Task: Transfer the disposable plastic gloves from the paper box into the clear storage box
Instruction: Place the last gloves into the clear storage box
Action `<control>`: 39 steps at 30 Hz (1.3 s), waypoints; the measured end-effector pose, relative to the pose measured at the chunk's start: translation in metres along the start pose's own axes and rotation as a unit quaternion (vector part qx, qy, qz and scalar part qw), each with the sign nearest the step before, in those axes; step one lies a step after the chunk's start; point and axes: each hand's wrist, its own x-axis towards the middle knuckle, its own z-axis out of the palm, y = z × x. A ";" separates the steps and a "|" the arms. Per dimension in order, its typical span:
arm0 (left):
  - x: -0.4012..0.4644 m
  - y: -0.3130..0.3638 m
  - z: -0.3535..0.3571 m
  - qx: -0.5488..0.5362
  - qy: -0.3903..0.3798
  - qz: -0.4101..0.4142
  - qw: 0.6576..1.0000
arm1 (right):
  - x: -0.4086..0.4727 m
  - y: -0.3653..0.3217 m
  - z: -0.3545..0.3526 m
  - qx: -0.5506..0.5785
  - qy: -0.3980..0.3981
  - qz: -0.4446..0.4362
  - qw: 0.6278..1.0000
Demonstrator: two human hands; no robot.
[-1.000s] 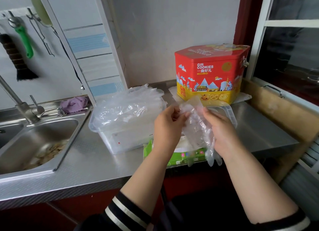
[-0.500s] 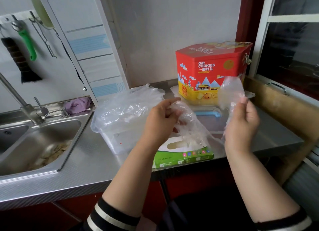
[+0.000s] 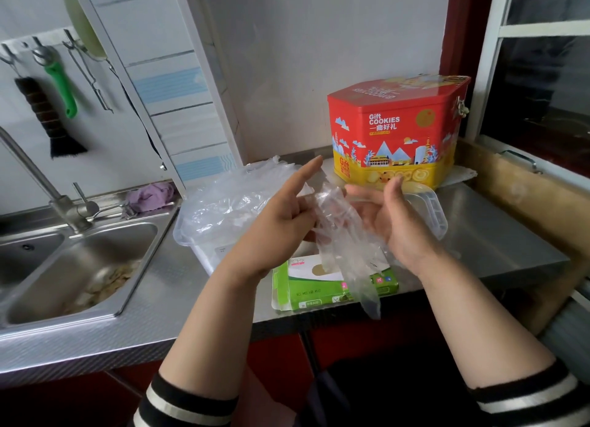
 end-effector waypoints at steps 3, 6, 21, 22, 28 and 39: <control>-0.001 0.003 0.002 0.005 0.016 0.001 1.000 | 0.000 -0.010 0.010 -0.079 -0.091 0.041 0.992; -0.005 0.003 0.001 0.020 0.040 -0.009 0.999 | 0.002 -0.012 0.016 0.040 0.015 0.017 0.999; -0.026 -0.009 0.004 0.044 0.074 0.014 0.996 | -0.017 -0.019 0.027 0.006 -0.060 0.123 0.991; -0.027 -0.009 0.006 0.047 0.079 0.022 0.996 | -0.016 -0.016 0.028 0.044 -0.026 0.117 0.992; -0.037 -0.021 0.012 0.030 0.096 0.015 0.995 | -0.022 -0.011 0.027 0.084 0.114 0.023 0.990; -0.035 -0.012 0.016 0.104 0.050 0.029 0.993 | -0.035 -0.011 0.030 0.026 -0.015 -0.033 0.999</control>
